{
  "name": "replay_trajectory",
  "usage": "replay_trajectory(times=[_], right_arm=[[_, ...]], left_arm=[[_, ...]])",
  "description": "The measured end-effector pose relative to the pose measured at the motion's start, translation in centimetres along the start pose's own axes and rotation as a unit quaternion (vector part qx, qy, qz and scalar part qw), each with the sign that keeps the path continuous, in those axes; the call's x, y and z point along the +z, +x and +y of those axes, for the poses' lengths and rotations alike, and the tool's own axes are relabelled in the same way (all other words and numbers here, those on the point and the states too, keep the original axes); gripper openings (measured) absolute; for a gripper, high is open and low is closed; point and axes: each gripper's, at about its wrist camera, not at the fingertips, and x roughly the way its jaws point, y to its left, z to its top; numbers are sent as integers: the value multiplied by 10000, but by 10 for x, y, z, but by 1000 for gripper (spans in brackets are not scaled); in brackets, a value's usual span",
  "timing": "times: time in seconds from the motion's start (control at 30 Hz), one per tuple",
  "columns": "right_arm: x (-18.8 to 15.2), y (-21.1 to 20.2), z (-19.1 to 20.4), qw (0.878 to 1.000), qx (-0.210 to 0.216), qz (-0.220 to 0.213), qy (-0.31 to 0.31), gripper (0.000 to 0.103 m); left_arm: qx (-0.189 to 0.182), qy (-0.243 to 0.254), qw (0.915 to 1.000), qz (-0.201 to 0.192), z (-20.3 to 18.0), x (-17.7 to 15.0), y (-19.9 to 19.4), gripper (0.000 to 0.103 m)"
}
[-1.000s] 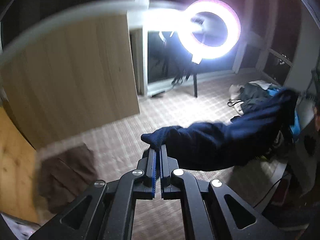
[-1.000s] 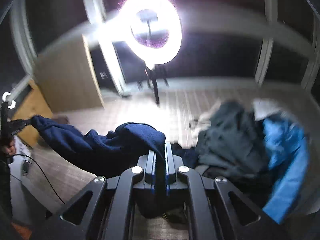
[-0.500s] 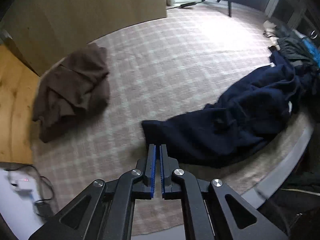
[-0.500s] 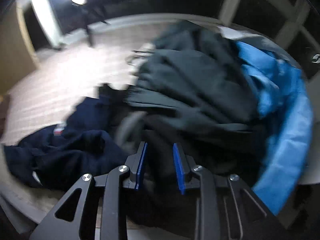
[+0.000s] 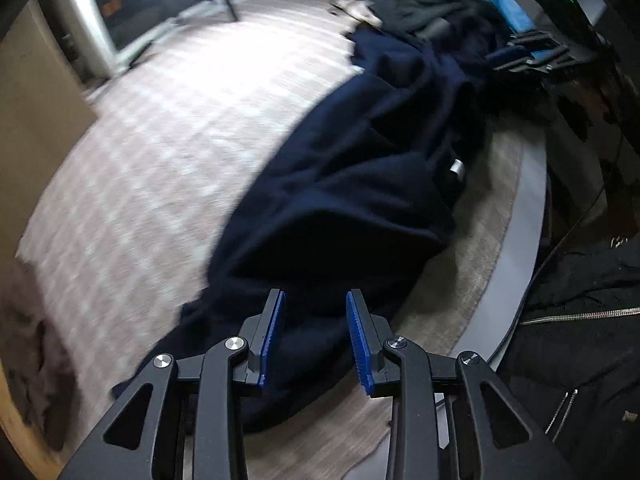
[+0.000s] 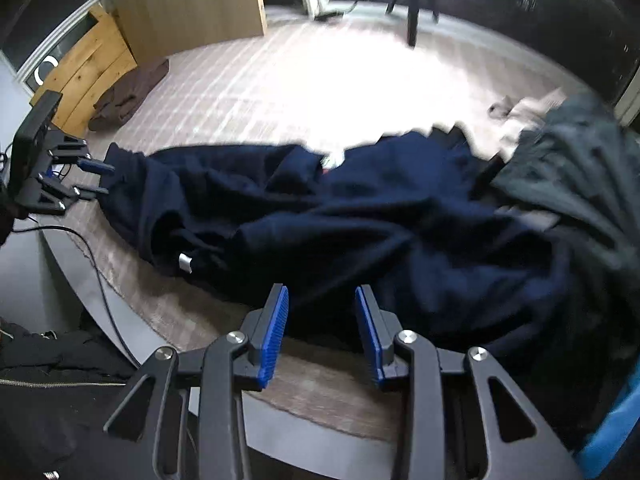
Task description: Fold clothes
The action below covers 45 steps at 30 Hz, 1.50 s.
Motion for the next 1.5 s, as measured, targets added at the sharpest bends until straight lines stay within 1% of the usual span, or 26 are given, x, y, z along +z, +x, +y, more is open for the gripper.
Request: replay_trajectory(times=[0.1, 0.17, 0.2, 0.27, 0.33, 0.37, 0.4, 0.43, 0.5, 0.57, 0.6, 0.73, 0.8, 0.83, 0.87, 0.9, 0.93, 0.97, 1.0, 1.03, 1.1, 1.13, 1.23, 1.3, 1.43, 1.5], right_arm=[[-2, 17, 6, 9990, 338, 230, 181, 35], [-2, 24, 20, 9991, 324, 272, 49, 36], [-2, 27, 28, 9991, 314, 292, -20, 43], [1, 40, 37, 9994, 52, 293, -149, 56], [5, 55, 42, 9991, -182, 310, -228, 56], [8, 63, 43, 9988, -280, 327, -239, 56], [10, 70, 42, 9990, -244, 305, -236, 56], [12, 75, 41, 9989, -259, 307, -223, 54], [14, 76, 33, 9991, -299, 288, -68, 23], [17, 61, 26, 9998, -52, 194, 79, 11], [19, 50, 22, 9998, 102, 135, 137, 10], [37, -7, 26, 9992, 166, -352, -126, 10], [64, -32, 27, 9973, 120, -603, -402, 10], [88, -32, 22, 9963, 38, -743, -426, 10], [113, -32, 16, 9951, -47, -883, -443, 11], [137, -31, 10, 9936, -132, -1023, -460, 23], [162, -23, -1, 9934, -249, -1006, -496, 29], [178, -14, -14, 9935, -625, -882, -345, 34], [194, -4, -27, 9918, -1014, -751, -184, 34], [198, -4, -36, 9921, -1056, -676, -29, 34], [183, -12, -51, 9952, -496, -837, 107, 35], [173, -14, -54, 9954, -398, -864, 97, 36], [141, -3, -55, 9973, -469, -544, -142, 37], [123, 11, -59, 9970, -659, -263, -297, 37], [116, 30, -78, 9979, -567, 49, -323, 37], [115, 30, -81, 9981, -525, 46, -326, 37]], left_arm=[[-304, 120, 9994, 137, -22, 8, 18, 30], [-390, 221, 9989, 94, -37, 13, 22, 31], [-428, 268, 9987, 62, -44, 15, 24, 31], [-453, 257, 9986, -7, -52, 22, 33, 35], [-326, 257, 9991, 47, -55, 27, 46, 35], [-238, 294, 9992, 99, -55, 28, 54, 33], [-146, 320, 9993, 126, -54, 28, 60, 19], [-165, 258, 9995, 120, -51, 29, 61, 12], [-287, 44, 9996, 68, -41, 31, 58, 7], [-354, -148, 9992, -69, -33, 31, 43, 6], [-401, -207, 9988, -181, -30, 31, 32, 6], [-449, -522, 9946, -777, -12, 37, -31, 6], [-260, -541, 9922, -1091, 6, 49, -53, 7], [-55, -537, 9908, -1242, 18, 60, -61, 12], [264, -644, 9892, -1294, 36, 72, -62, 16], [647, -811, 9862, -1287, 57, 85, -59, 21], [946, -1047, 9828, -1194, 77, 92, -57, 16], [1196, -1319, 9784, -1050, 97, 96, -54, 16], [1232, -1491, 9761, -992, 111, 93, -55, 17], [1177, -1536, 9758, -1014, 117, 84, -58, 21], [1102, -1529, 9766, -1040, 122, 61, -64, 27], [1031, -1515, 9785, -947, 122, 50, -62, 29], [791, -1519, 9836, -557, 117, 29, -47, 29], [697, -1517, 9855, -312, 114, 22, -32, 29], [687, -1484, 9865, -120, 115, 33, 1, 29], [676, -1417, 9876, -73, 115, 41, 13, 29]])
